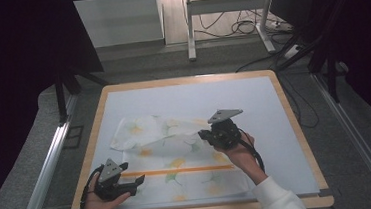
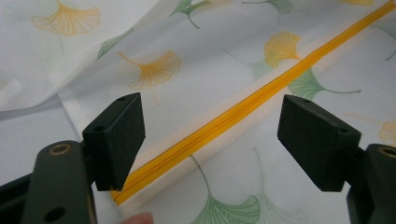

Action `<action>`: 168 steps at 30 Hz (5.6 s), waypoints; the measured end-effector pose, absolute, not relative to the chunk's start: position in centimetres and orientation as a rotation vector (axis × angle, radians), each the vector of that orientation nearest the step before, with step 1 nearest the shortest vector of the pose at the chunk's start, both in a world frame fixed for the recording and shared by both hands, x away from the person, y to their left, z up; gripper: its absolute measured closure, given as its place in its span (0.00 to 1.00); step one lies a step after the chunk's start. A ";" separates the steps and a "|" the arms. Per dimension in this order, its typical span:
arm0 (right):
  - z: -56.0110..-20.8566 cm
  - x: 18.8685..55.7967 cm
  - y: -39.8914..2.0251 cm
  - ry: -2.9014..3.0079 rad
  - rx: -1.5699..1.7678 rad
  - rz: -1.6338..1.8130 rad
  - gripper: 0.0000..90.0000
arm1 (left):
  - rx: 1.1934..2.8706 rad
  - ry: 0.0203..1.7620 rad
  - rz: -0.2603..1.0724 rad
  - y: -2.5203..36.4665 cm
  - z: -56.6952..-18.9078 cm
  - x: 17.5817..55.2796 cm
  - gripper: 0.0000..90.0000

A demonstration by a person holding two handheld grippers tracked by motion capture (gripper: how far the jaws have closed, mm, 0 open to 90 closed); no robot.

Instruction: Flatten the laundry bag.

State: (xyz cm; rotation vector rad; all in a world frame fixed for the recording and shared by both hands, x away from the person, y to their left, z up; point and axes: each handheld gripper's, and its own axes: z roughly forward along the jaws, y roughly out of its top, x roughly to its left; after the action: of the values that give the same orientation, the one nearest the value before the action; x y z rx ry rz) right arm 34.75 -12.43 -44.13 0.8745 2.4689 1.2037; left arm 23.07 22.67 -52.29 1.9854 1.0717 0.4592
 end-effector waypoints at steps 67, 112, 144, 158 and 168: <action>-47.7 43.8 -17.0 2.224 1.319 1.231 0.97 | 2.047 1.047 0.425 21.9 -53.0 23.5 0.26; -47.1 46.5 -20.2 1.975 1.311 1.268 0.49 | 2.035 1.049 0.432 22.0 -52.7 23.5 0.26; -51.0 45.7 -12.9 2.521 1.110 1.016 0.99 | 2.016 1.038 0.421 22.5 -52.4 23.3 0.26; -51.2 49.3 -12.9 2.441 1.219 0.984 0.99 | 2.005 1.046 0.402 22.6 -52.4 23.6 0.26; -51.7 52.2 -14.1 2.315 1.427 0.998 0.99 | 2.003 1.043 0.408 22.6 -52.3 23.5 0.26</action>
State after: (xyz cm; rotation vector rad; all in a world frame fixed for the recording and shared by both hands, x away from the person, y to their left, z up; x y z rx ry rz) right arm 52.20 -14.12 -51.68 1.4274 2.3149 0.9980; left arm 23.50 22.64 -52.31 2.0035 1.0432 0.4077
